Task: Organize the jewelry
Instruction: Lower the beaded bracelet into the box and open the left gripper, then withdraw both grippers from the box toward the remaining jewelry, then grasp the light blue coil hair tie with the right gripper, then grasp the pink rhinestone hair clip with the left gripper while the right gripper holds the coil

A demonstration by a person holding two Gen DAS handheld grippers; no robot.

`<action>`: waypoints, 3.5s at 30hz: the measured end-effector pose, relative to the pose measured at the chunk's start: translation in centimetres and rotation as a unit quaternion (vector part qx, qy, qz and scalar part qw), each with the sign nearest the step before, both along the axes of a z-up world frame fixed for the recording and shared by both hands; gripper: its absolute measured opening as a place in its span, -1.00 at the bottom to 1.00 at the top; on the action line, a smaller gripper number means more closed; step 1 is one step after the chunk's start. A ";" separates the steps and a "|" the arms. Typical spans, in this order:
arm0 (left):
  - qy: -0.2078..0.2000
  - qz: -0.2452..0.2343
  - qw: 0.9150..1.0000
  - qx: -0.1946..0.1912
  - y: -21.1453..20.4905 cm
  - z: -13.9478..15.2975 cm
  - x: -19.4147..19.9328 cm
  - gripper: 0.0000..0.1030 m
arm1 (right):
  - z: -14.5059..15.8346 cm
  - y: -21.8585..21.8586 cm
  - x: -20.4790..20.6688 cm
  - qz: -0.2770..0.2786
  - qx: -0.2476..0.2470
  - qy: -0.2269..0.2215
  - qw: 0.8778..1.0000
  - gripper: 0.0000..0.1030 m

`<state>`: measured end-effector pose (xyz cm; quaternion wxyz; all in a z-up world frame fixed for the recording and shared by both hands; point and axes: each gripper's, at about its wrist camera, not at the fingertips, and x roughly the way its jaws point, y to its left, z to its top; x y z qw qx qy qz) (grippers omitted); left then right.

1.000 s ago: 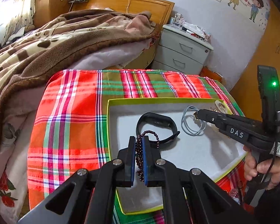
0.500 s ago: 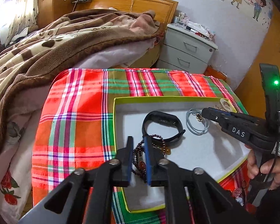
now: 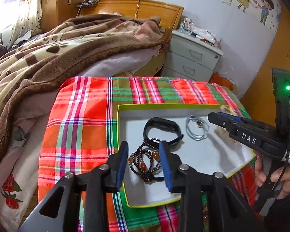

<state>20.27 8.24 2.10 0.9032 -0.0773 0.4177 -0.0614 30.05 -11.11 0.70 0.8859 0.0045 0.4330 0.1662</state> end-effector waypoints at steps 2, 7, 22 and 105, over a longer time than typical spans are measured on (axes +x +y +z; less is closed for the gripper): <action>-0.007 -0.001 1.000 -0.004 0.0 0.5 -0.7 -0.26 | 0.7 -0.4 -0.7 0.000 0.009 -0.007 1.000 -0.51; -0.019 -0.003 1.000 -0.008 -0.2 1.4 -2.7 -0.18 | 2.0 -1.7 -3.4 0.002 0.023 -0.025 0.999 -0.51; -0.015 -0.032 0.999 -0.040 -1.9 0.8 -8.6 -0.13 | 1.0 -4.8 -14.5 0.044 0.018 -0.038 0.998 -0.51; 0.033 -0.251 0.959 0.125 -10.9 -4.5 -5.1 0.09 | 0.5 -7.6 -20.2 0.040 0.055 -0.059 0.996 -0.80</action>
